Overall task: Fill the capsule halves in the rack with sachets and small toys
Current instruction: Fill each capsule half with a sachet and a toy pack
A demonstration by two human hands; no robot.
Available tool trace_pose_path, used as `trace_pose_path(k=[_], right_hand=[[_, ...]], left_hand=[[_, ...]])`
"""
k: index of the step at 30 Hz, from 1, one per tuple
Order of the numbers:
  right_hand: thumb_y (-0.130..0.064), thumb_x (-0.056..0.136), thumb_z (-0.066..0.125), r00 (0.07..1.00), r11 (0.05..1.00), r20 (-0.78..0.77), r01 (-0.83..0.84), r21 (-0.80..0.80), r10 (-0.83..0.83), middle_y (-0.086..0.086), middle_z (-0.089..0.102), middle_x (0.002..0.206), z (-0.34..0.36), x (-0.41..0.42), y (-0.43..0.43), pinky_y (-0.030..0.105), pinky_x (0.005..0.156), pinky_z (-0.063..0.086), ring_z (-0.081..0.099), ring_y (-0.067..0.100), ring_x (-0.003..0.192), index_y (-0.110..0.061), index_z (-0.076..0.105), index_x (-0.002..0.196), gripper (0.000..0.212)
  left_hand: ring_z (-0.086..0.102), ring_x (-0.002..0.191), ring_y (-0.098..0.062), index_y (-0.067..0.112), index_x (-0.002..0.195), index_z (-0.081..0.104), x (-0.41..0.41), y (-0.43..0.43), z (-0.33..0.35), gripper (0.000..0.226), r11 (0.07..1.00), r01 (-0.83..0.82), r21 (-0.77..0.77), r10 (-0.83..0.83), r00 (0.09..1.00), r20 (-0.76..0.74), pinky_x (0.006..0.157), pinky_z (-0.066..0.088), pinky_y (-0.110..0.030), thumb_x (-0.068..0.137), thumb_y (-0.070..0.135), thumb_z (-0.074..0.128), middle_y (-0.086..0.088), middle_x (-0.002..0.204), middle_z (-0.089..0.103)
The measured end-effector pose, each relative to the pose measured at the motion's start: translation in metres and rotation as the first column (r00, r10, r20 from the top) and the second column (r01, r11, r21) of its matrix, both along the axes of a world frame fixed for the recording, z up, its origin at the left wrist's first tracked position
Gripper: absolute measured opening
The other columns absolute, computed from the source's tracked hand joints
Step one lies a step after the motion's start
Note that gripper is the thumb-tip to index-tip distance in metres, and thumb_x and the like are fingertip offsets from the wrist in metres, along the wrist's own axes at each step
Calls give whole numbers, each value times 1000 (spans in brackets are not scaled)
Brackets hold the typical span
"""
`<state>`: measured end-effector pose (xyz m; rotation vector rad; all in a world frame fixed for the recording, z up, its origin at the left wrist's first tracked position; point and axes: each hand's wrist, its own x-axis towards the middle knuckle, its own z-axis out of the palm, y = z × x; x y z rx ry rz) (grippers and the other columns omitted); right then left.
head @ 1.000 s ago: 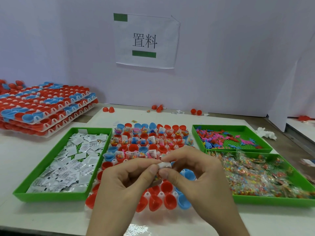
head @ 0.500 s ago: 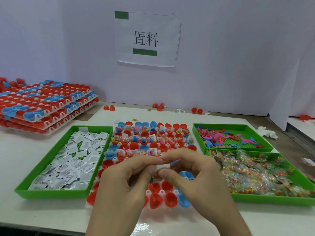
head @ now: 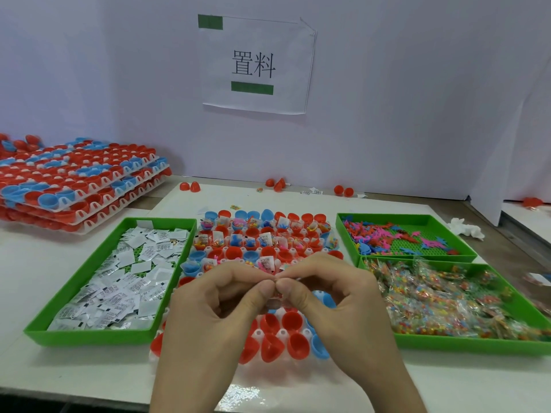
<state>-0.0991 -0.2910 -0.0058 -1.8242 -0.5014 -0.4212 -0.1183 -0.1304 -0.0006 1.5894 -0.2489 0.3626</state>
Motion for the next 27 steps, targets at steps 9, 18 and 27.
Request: trace_pose_path(k=[9, 18, 27], right_hand=[[-16, 79, 84, 997, 998, -58, 54, 22, -52, -12, 74, 84, -2, 1, 3, 34, 74, 60, 72, 14, 82, -33, 73, 86, 22], [-13, 77, 84, 991, 992, -65, 120, 48, -117, -11, 75, 80, -5, 7, -2, 23, 71, 60, 73, 10, 77, -32, 72, 82, 24], [-8, 71, 87, 913, 915, -64, 404, -9, -404, -7, 76, 79, -2, 27, -88, 22, 71, 59, 73, 9, 75, -29, 74, 81, 26]], left_hand=[[76, 75, -17, 27, 80, 74, 3, -2, -5, 11, 996, 13, -83, -21, 995, -98, 67, 57, -18, 70, 27, 70, -3, 77, 77], [76, 80, -16, 23, 86, 75, 5, 1, -13, 16, 994, 1, -106, -15, 992, -125, 71, 57, -17, 85, 8, 68, -1, 85, 78], [74, 80, -9, 39, 84, 75, 15, 86, -18, 15, 952, -264, 156, 285, 950, -131, 71, 59, -33, 84, 28, 65, 9, 84, 78]])
